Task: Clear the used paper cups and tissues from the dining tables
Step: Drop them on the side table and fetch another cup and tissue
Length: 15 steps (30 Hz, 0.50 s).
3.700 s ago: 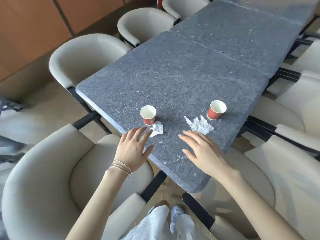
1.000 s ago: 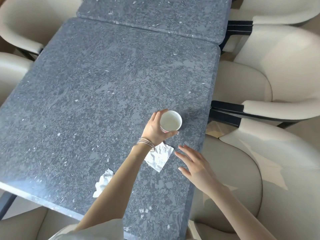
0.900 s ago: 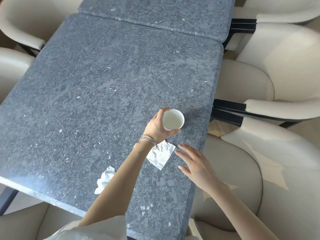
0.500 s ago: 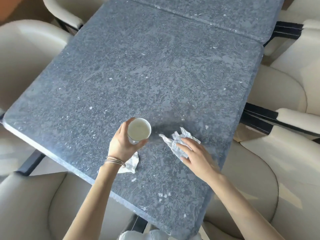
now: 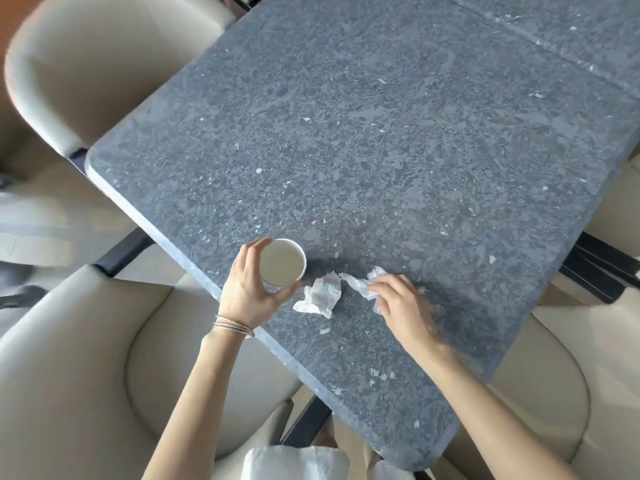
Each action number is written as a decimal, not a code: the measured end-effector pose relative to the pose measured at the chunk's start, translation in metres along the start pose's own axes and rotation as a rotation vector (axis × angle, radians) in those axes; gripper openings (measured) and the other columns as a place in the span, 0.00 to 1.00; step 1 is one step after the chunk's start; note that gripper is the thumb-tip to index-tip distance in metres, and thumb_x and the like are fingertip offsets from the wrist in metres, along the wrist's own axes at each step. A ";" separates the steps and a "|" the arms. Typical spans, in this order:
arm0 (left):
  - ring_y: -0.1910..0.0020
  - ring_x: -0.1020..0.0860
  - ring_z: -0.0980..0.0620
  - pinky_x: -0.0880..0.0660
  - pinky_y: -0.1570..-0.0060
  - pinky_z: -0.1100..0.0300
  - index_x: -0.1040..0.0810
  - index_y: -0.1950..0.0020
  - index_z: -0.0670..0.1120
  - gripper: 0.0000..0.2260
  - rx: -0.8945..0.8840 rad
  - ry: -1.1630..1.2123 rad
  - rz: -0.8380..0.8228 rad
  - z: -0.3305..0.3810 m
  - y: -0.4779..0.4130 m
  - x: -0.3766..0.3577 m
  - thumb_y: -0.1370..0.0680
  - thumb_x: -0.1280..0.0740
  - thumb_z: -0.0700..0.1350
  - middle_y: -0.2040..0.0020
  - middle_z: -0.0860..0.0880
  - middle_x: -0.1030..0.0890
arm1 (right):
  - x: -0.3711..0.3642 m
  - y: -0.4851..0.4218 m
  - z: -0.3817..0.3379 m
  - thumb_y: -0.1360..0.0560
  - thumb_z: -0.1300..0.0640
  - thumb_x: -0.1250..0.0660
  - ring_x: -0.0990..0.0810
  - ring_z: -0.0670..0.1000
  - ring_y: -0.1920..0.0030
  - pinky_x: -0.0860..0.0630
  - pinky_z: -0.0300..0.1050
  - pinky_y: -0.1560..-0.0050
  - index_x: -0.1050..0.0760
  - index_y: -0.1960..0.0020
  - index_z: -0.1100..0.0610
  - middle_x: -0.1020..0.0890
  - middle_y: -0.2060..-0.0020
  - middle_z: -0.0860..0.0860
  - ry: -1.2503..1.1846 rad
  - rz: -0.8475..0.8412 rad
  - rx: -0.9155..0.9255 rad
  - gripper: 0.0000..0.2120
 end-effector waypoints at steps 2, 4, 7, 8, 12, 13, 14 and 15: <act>0.42 0.27 0.45 0.27 0.43 0.51 0.32 0.35 0.41 0.36 -0.015 0.006 0.004 -0.006 0.005 0.006 0.35 0.30 0.61 0.41 0.43 0.26 | 0.002 -0.009 -0.018 0.35 0.72 0.28 0.21 0.53 0.54 0.27 0.38 0.47 0.19 0.53 0.62 0.18 0.55 0.54 -0.081 0.055 0.039 0.12; 0.41 0.27 0.45 0.28 0.42 0.52 0.32 0.34 0.41 0.36 -0.026 0.006 -0.010 -0.009 0.011 0.010 0.34 0.31 0.61 0.40 0.43 0.27 | -0.002 -0.017 -0.036 0.33 0.71 0.29 0.21 0.53 0.53 0.29 0.37 0.46 0.20 0.51 0.62 0.19 0.54 0.55 -0.124 0.072 0.080 0.12; 0.40 0.28 0.45 0.29 0.42 0.55 0.33 0.33 0.40 0.37 -0.016 0.036 -0.040 -0.010 0.020 0.012 0.33 0.32 0.62 0.38 0.43 0.28 | -0.019 -0.024 -0.059 0.34 0.71 0.29 0.21 0.54 0.51 0.25 0.40 0.48 0.20 0.50 0.62 0.20 0.51 0.55 -0.128 0.001 0.116 0.13; 0.39 0.28 0.45 0.30 0.41 0.56 0.33 0.33 0.40 0.37 -0.015 0.049 -0.046 -0.010 0.021 0.013 0.33 0.31 0.61 0.38 0.43 0.28 | -0.026 -0.025 -0.065 0.34 0.70 0.28 0.22 0.56 0.50 0.23 0.44 0.48 0.20 0.49 0.62 0.20 0.49 0.55 -0.125 -0.039 0.113 0.14; 0.38 0.28 0.44 0.32 0.39 0.56 0.33 0.33 0.38 0.35 -0.039 0.070 -0.054 -0.011 0.026 0.013 0.33 0.26 0.55 0.37 0.41 0.29 | -0.049 -0.020 -0.073 0.36 0.62 0.24 0.24 0.54 0.44 0.22 0.46 0.47 0.21 0.45 0.58 0.21 0.44 0.50 -0.031 -0.185 0.137 0.20; 0.39 0.28 0.44 0.32 0.39 0.56 0.33 0.32 0.38 0.35 -0.042 0.075 -0.065 -0.011 0.027 0.013 0.33 0.25 0.53 0.37 0.41 0.29 | -0.051 -0.018 -0.073 0.37 0.60 0.24 0.25 0.53 0.42 0.23 0.46 0.46 0.20 0.46 0.56 0.21 0.44 0.49 -0.001 -0.203 0.146 0.20; 0.39 0.28 0.44 0.31 0.39 0.56 0.33 0.32 0.38 0.35 -0.045 0.081 -0.077 -0.011 0.028 0.012 0.33 0.25 0.53 0.37 0.42 0.29 | -0.053 -0.016 -0.073 0.37 0.60 0.24 0.25 0.52 0.41 0.24 0.47 0.45 0.19 0.47 0.55 0.20 0.43 0.48 0.020 -0.207 0.154 0.18; 0.39 0.28 0.44 0.30 0.40 0.55 0.33 0.32 0.39 0.36 -0.048 0.088 -0.089 -0.011 0.029 0.011 0.33 0.25 0.53 0.37 0.42 0.28 | -0.054 -0.014 -0.071 0.37 0.60 0.24 0.25 0.52 0.41 0.24 0.48 0.44 0.19 0.49 0.54 0.20 0.44 0.48 0.030 -0.192 0.159 0.16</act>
Point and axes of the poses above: each hand's wrist, its own y-axis away from the middle knuckle, its own x-axis out of the back of the hand, z = x × y, the point moved 4 cm from there along -y, towards the middle knuckle
